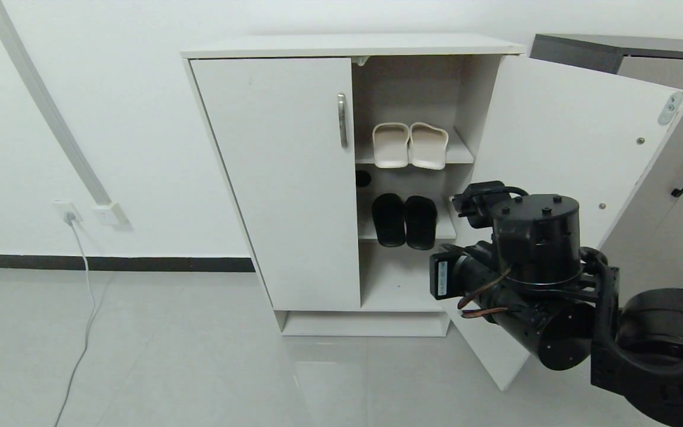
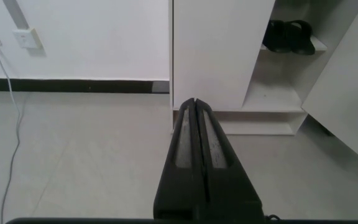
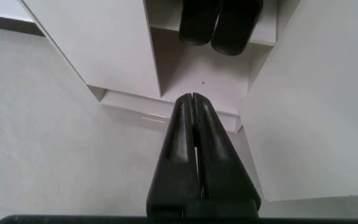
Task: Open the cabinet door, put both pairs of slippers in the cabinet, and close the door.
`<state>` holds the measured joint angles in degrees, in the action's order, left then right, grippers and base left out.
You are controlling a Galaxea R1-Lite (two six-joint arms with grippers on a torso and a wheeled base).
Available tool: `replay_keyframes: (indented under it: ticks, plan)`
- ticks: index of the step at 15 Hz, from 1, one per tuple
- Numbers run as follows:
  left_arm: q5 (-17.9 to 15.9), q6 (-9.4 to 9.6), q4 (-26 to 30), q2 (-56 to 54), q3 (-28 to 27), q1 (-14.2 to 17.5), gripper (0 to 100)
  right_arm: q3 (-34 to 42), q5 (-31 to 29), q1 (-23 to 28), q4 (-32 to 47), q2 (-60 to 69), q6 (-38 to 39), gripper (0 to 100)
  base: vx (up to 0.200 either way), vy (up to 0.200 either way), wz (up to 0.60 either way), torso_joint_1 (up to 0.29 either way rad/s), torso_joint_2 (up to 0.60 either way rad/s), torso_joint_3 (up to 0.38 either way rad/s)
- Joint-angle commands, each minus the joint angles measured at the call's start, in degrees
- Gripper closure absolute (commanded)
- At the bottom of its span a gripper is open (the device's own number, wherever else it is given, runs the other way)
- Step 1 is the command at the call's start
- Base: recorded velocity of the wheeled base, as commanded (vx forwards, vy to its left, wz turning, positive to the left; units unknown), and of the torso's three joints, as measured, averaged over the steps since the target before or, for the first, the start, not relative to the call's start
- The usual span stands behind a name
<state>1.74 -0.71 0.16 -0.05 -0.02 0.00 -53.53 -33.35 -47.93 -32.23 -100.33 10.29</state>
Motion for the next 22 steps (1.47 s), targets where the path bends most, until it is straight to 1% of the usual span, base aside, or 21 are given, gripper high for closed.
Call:
replay_keyframes:
  ticks: [1,5,10,22]
  plan:
    - [0.01,-0.08,0.11,0.05,0.02,0.0,100,0.27,-0.04,-0.14,-0.02,0.05,-0.09,100,0.0,0.0,0.0,-0.007,-0.09,-0.339]
    - [0.01,0.0,0.11,0.05,0.02,0.0,100,0.53,-0.13,-0.14,-0.02,0.13,-0.09,100,0.0,0.0,0.0,0.035,-0.48,-0.373]
    - [0.01,0.0,0.11,0.05,0.02,0.0,100,0.71,-0.13,-0.41,-0.02,0.05,-0.09,100,0.0,0.0,0.0,0.105,-0.46,-0.356]
    - [0.01,0.0,0.11,0.05,0.02,0.0,100,0.79,-0.04,-0.41,-0.02,-0.13,-0.09,100,0.0,0.0,0.0,0.173,-0.49,-0.323]
